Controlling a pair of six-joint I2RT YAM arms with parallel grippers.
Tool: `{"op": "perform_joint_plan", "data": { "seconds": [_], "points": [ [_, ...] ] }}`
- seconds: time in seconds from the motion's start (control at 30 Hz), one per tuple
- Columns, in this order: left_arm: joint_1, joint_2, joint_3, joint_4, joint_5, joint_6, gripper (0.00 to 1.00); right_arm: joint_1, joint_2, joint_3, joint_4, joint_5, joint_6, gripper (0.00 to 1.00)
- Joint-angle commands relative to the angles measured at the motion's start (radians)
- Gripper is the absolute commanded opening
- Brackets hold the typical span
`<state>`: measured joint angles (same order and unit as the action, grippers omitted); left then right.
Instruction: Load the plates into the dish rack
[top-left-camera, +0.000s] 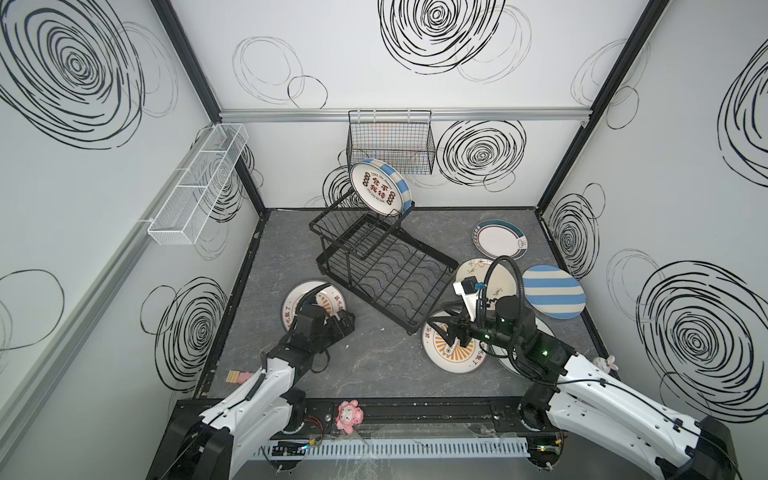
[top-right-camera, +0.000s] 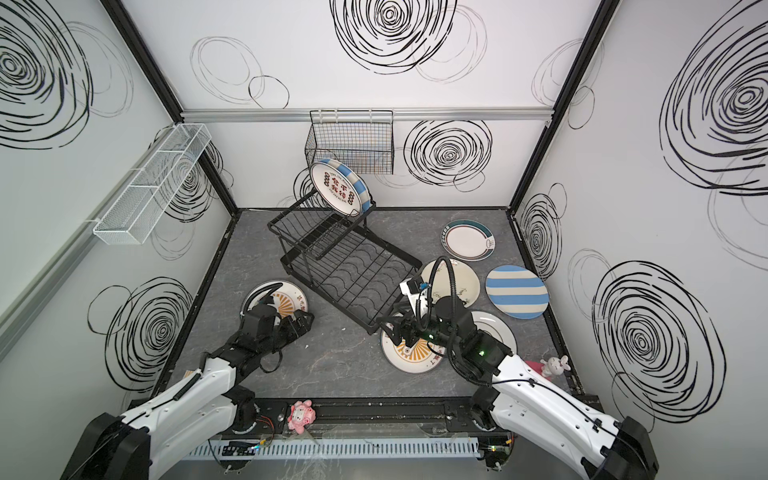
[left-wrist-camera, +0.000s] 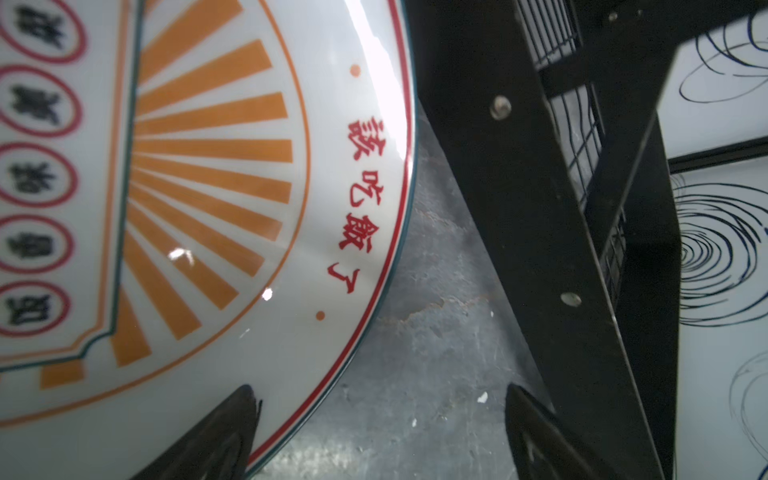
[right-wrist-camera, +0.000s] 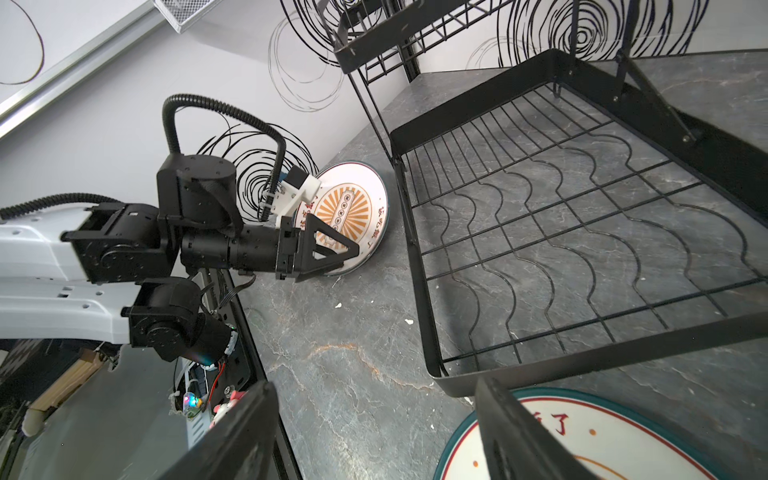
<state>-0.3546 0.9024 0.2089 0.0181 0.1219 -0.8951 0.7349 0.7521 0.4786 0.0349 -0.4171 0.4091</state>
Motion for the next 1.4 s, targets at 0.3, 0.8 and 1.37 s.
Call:
{"op": "perform_joint_plan", "data": {
  "seconds": [0.3, 0.8, 1.37],
  "points": [
    [-0.385, -0.015, 0.107, -0.302, -0.208, -0.209, 0.96, -0.046, 0.160, 0.106, -0.051, -0.100, 0.052, 0.79],
    [0.091, -0.003, 0.325, -0.330, -0.287, 0.227, 0.96, 0.209, 0.439, 0.137, 0.187, -0.057, 0.241, 0.77],
    [0.342, 0.224, 0.256, -0.032, -0.090, 0.300, 0.96, 0.327, 0.810, 0.224, 0.581, 0.008, 0.610, 0.73]
  ]
}}
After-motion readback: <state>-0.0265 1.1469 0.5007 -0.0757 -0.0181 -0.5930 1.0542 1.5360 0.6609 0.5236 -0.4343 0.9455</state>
